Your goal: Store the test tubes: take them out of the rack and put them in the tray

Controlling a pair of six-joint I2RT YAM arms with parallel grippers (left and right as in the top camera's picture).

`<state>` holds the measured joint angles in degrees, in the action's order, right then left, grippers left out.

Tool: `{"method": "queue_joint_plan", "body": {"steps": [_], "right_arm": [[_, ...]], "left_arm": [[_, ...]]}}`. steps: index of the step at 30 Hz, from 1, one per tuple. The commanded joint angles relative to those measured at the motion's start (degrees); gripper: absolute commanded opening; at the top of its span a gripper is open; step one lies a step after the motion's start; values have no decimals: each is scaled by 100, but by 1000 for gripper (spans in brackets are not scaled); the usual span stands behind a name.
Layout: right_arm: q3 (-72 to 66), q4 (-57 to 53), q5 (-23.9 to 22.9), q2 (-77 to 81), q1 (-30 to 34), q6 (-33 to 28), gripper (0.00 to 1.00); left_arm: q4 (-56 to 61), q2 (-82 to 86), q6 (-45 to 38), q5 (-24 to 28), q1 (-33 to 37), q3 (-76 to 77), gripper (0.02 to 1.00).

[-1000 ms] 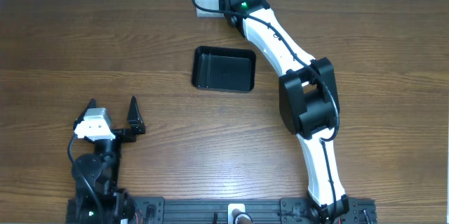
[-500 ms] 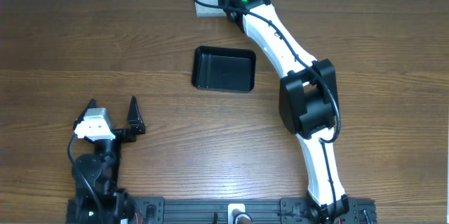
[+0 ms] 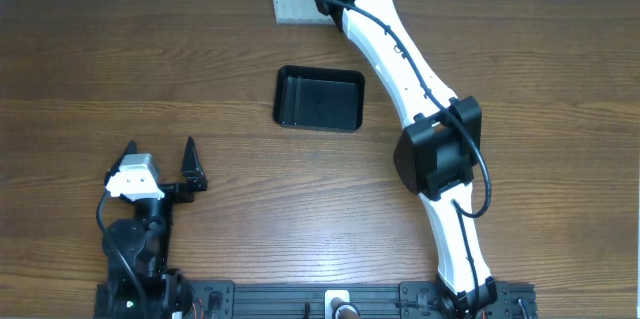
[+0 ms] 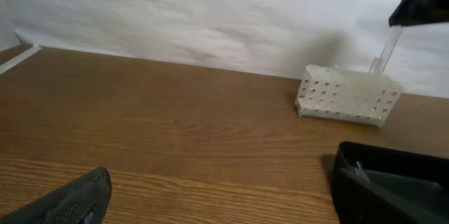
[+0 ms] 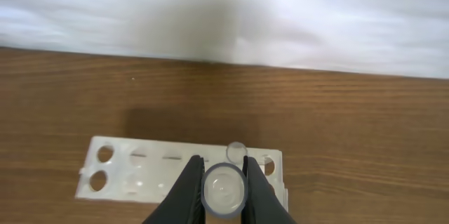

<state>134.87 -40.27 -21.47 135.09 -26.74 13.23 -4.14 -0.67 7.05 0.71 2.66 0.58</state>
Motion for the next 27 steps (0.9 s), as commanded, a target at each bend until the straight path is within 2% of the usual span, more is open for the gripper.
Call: {"method": "queue_joint_plan", "body": {"steps": [1,5,9,19,27], "right_arm": [[538,-398,-87,13,-76,-44,9],[975,-1067,-66,13,-122,-31,12],[1340,-1899,24,13,-162,328,9],[1493,-3720,970,13,-439,1259,12],[1462,-4592,1488,15,-496,1569,9]], "left_arm": [[-24,48,-85,79,4,-26,996],[-24,50,-85,79,4,-26,998],[-24,50,-85,79,4,-26,996],[-26,48,-85,79,4,-26,998],[-24,48,-85,79,4,-26,998]]}}
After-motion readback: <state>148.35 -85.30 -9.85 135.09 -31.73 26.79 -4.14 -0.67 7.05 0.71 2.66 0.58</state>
